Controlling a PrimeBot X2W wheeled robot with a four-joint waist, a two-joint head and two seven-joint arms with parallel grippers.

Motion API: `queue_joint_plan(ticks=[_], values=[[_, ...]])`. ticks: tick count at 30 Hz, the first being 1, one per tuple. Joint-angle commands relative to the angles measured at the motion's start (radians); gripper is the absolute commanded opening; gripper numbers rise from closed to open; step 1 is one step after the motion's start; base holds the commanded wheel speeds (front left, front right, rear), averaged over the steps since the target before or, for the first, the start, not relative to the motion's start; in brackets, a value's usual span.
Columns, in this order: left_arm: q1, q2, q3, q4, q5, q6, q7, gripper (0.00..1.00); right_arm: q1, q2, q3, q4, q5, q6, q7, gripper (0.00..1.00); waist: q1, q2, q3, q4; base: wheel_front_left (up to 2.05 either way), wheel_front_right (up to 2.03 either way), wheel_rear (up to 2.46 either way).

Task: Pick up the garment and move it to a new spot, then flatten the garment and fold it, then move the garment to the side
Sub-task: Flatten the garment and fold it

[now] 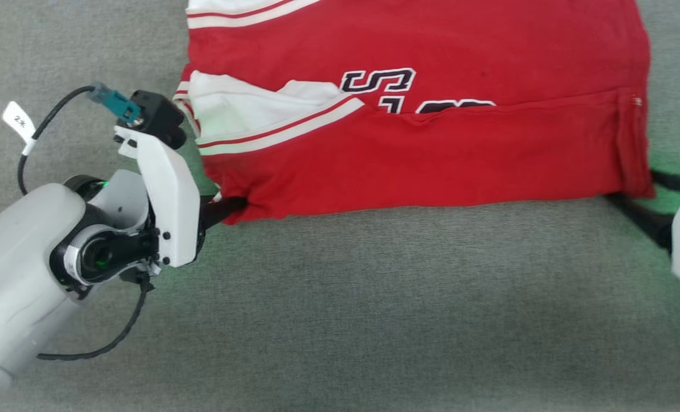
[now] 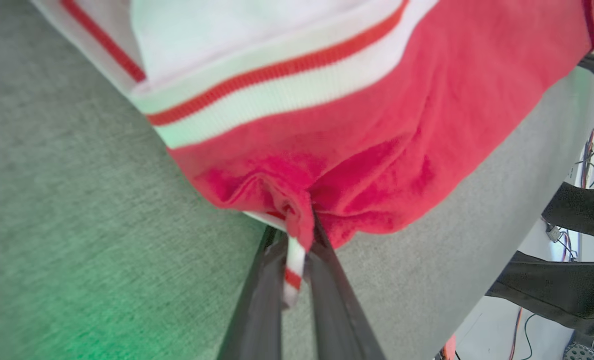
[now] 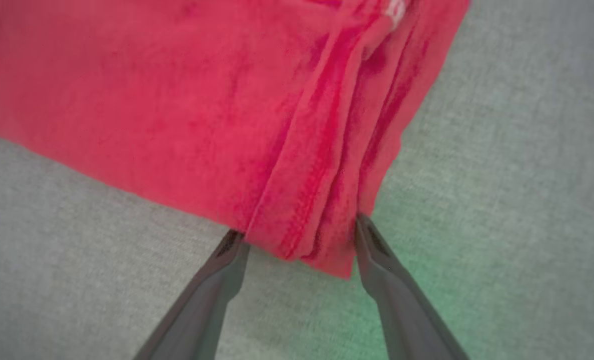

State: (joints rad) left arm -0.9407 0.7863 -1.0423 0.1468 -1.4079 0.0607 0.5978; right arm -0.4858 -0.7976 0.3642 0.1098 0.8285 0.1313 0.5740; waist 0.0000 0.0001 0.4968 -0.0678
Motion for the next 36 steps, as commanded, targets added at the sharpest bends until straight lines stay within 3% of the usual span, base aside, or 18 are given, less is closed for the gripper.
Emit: queue_joint_plan(ticks=[1, 5, 6, 7, 9, 10, 18, 25, 30, 36], values=[[0.019, -0.029, -0.027, 0.006, 0.013, -0.004, 0.001, 0.0, -0.006, -0.001, 0.002, 0.024, -0.011, -0.001, 0.012, 1.0, 0.0, -0.0001, 0.007, 0.009, 0.0, 0.0, 0.0], [0.017, -0.049, -0.028, 0.01, 0.023, -0.014, -0.014, 0.0, -0.011, 0.012, 0.02, 0.072, -0.03, -0.003, 0.063, 0.99, 0.0, -0.0001, 0.014, 0.025, 0.0, 0.0, 0.0], [0.017, -0.052, -0.027, 0.012, 0.022, -0.016, -0.019, 0.0, -0.008, 0.014, 0.027, 0.076, -0.034, -0.003, 0.072, 0.51, 0.0, -0.0001, 0.014, 0.028, 0.0, 0.0, 0.0], [0.018, -0.056, -0.025, 0.014, 0.024, -0.017, -0.025, 0.0, -0.006, 0.016, 0.032, 0.079, -0.036, -0.003, 0.076, 0.43, 0.0, -0.0001, 0.014, 0.031, 0.0, 0.0, 0.0], [0.024, -0.062, -0.023, 0.02, 0.027, -0.023, -0.037, 0.0, -0.003, 0.017, 0.036, 0.085, -0.034, -0.003, 0.077, 0.04, 0.0, -0.0001, 0.011, 0.034, 0.0, 0.0, 0.0], [0.027, -0.063, -0.022, 0.023, 0.026, -0.025, -0.045, 0.0, -0.002, 0.018, 0.036, 0.085, -0.033, -0.003, 0.074, 0.0, 0.0, -0.0001, 0.008, 0.035, 0.0, 0.0, 0.0], [0.092, -0.04, 0.001, 0.01, 0.004, -0.058, -0.123, 0.0, 0.04, 0.004, 0.001, 0.051, -0.022, -0.002, 0.022, 0.0, 0.0, -0.0001, -0.06, 0.043, 0.0, 0.0, 0.0], [0.178, 0.01, 0.009, -0.066, -0.008, -0.055, -0.185, 0.0, 0.133, -0.02, -0.044, -0.001, -0.024, -0.001, 0.033, 0.0, 0.0, -0.0001, -0.125, 0.056, 0.0, 0.0, 0.0], [0.262, 0.079, -0.003, -0.175, -0.014, -0.026, -0.215, 0.0, 0.263, -0.048, -0.108, -0.082, -0.017, -0.001, 0.064, 0.0, 0.0, -0.0001, -0.153, 0.063, 0.0, 0.0, 0.0], [0.354, 0.13, 0.0, -0.294, -0.02, 0.021, -0.287, 0.0, 0.413, -0.027, -0.215, -0.175, -0.012, -0.001, 0.089, 0.0, 0.0, -0.0001, -0.158, 0.063, 0.0, 0.0, 0.0]])
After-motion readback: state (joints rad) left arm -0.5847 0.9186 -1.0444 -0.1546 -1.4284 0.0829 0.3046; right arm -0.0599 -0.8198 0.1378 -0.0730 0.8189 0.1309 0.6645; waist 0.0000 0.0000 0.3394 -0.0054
